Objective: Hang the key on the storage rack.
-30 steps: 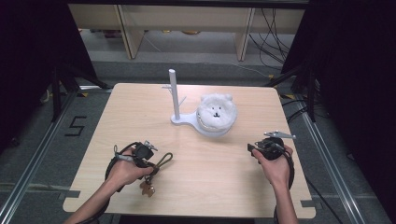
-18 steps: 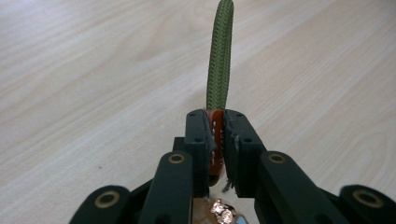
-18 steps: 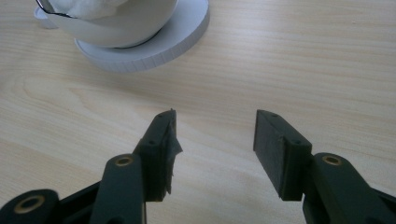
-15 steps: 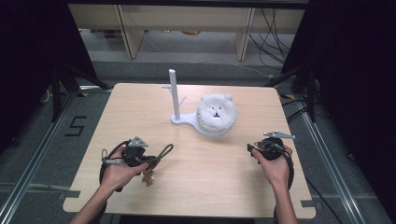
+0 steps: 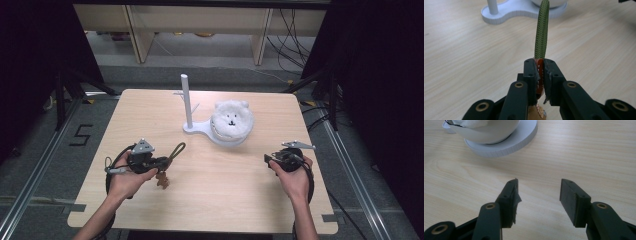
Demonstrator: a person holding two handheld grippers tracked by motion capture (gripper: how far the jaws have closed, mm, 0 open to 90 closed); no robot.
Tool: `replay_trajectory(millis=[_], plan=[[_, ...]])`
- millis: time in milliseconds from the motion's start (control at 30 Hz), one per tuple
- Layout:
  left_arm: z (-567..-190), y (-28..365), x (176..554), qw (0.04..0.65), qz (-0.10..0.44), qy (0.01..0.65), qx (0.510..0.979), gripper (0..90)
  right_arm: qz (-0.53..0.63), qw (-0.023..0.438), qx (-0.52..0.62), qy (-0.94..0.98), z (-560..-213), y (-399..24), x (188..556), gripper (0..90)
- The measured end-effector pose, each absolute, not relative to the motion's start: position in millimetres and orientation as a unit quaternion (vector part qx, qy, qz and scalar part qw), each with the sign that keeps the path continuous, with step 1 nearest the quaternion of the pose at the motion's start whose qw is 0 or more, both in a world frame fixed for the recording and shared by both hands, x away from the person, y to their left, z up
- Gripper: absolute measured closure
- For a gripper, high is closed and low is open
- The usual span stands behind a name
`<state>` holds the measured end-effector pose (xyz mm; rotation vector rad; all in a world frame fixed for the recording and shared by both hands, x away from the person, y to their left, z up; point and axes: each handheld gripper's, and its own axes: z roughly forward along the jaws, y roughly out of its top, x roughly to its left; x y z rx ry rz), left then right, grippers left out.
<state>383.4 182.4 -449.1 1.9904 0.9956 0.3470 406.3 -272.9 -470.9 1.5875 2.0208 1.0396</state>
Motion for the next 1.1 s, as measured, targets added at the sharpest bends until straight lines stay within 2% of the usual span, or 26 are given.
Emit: replay_trajectory(millis=[67, 567, 600, 867, 967, 1100], plan=[[-449, 182, 384, 0.451, 0.142, 0.402, 0.784, 80.5, 0.362, 0.182, 0.56, 0.723, -470, -274, 406, 50.3], [-444, 183, 391, 0.505, 0.179, 0.398, 0.745, 80.4, 0.362, 0.197, 0.563, 0.716, -470, -273, 404, 50.3], [-444, 183, 391, 0.505, 0.179, 0.398, 0.745, 80.4, 0.366, 0.183, 0.576, 0.708, -469, -270, 403, 50.3], [-440, 186, 397, 0.511, 0.204, 0.407, 0.729, 80.4, 0.366, 0.185, 0.578, 0.706, -470, -270, 403, 50.3], [-440, 187, 399, 0.513, 0.207, 0.409, 0.726, 80.4, 0.363, 0.2, 0.564, 0.714, -471, -272, 404, 50.3], [-437, 187, 402, 0.516, 0.219, 0.415, 0.717, 80.4, 0.371, 0.194, 0.576, 0.702, -472, -269, 404, 50.3]])
